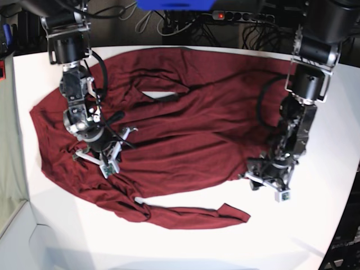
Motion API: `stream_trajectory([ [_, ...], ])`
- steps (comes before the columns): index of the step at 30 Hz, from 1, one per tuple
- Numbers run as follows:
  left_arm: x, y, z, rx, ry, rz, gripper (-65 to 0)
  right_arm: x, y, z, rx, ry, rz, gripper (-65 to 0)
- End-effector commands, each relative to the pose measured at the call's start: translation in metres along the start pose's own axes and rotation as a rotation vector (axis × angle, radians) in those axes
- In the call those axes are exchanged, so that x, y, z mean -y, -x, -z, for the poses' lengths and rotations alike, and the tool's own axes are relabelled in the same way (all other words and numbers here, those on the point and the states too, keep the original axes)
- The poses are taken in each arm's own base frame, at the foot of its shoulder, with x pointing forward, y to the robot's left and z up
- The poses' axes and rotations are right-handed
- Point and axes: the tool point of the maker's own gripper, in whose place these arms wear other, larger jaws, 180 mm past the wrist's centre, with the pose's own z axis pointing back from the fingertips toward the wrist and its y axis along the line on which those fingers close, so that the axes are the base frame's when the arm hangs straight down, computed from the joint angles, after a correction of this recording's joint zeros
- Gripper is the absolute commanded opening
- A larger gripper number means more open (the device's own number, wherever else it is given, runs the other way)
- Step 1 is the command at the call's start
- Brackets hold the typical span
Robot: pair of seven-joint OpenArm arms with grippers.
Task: Layout the t-shirt on the table in an organized manner, then fold the t-shirt properly
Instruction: 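Lower the left gripper onto the shirt body near the hem and grasp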
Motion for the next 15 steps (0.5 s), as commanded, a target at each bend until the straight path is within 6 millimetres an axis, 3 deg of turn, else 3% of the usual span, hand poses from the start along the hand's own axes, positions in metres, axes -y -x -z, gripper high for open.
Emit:
stream_trajectory([
  [1, -0.001, -0.024, 0.001, 0.055, -0.003, 0.015, -40.2, 0.011, -0.022, -0.001, 0.064, 0.021, -0.003, -65.0],
  [8, -0.009, 0.020, 0.011, -0.043, -0.052, 0.042, -40.2, 0.012, -0.021, -0.001, 0.062, 0.023, -0.005, -65.0],
  [13, -0.018, 0.036, 0.013, -0.082, -0.085, 0.087, -41.1, 0.015, -0.019, -0.002, 0.056, 0.028, -0.008, -65.0],
  [15, -0.015, 0.036, 0.014, -0.073, -0.082, 0.086, -47.2, 0.015, -0.018, -0.002, 0.054, 0.028, -0.008, -65.0],
])
